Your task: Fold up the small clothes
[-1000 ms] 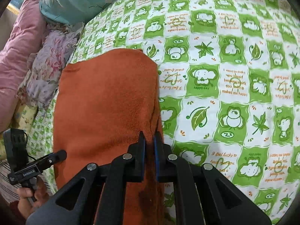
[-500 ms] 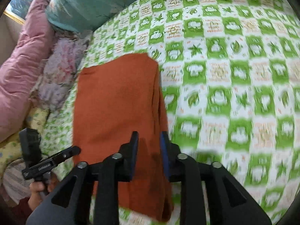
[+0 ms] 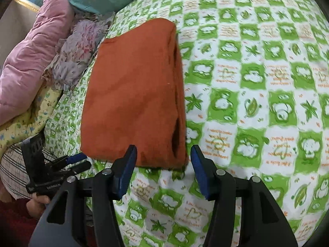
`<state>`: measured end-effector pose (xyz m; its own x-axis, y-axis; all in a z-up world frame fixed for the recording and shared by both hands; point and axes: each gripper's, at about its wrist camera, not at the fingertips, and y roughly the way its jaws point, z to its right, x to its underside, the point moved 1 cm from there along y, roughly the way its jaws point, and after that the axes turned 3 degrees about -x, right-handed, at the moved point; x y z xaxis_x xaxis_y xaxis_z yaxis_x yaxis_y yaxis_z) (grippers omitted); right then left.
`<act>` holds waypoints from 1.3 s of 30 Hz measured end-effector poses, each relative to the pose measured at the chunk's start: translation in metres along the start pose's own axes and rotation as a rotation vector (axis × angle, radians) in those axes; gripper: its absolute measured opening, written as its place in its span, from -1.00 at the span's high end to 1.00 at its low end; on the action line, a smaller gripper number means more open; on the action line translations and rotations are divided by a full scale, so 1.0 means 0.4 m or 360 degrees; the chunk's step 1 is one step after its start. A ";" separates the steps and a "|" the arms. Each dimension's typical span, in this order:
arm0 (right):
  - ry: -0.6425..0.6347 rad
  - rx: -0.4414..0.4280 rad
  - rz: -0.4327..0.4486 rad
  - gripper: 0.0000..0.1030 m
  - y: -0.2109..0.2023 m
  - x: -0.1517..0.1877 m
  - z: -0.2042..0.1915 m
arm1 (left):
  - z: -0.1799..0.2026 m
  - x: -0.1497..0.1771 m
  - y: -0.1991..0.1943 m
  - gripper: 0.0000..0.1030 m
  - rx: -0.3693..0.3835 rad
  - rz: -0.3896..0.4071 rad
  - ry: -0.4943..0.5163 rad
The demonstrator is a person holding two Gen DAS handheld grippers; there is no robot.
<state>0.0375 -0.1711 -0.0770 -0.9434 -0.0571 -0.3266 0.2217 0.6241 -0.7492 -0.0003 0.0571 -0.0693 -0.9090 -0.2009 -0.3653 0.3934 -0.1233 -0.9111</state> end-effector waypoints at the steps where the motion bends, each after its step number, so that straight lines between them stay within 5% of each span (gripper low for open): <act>1: -0.0015 -0.0015 -0.0011 0.42 0.007 -0.005 -0.006 | 0.008 -0.002 0.005 -0.22 -0.0021 0.0018 0.0004; 2: -0.0033 -0.0028 -0.0056 0.91 0.020 -0.011 -0.017 | 0.019 -0.005 0.011 -0.26 -0.0034 0.0027 0.0007; 10: 0.0056 -0.0316 0.0144 0.90 -0.071 -0.055 -0.061 | 0.062 -0.029 0.039 -0.33 -0.0213 0.0108 -0.0003; 14: 0.0124 -0.0368 0.0200 0.90 -0.099 -0.060 -0.044 | 0.026 -0.051 0.014 -0.10 -0.0183 0.0162 -0.0116; 18: 0.0097 -0.0284 0.0143 0.90 -0.076 -0.042 -0.043 | -0.030 -0.057 -0.015 0.16 -0.0120 0.0185 -0.0236; 20: 0.0106 -0.0267 0.0125 0.91 -0.064 -0.028 -0.034 | -0.037 -0.049 -0.001 0.65 -0.0166 0.0146 -0.0223; 31: -0.0026 0.0104 0.0024 0.91 -0.013 0.012 0.014 | -0.022 -0.022 -0.008 0.90 -0.0206 0.0173 -0.0169; 37: -0.0015 0.0203 -0.0047 0.91 0.041 0.026 0.040 | -0.031 0.006 0.027 0.93 -0.0205 0.0089 -0.0186; 39: 0.0005 0.0237 -0.0043 0.76 0.032 0.024 0.047 | -0.032 0.007 0.023 0.93 -0.0191 0.0079 -0.0176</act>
<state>0.0359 -0.1783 -0.1007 -0.9502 -0.0694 -0.3037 0.2303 0.4997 -0.8350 -0.0011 0.0679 -0.0813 -0.8655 -0.3105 -0.3931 0.4121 0.0047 -0.9111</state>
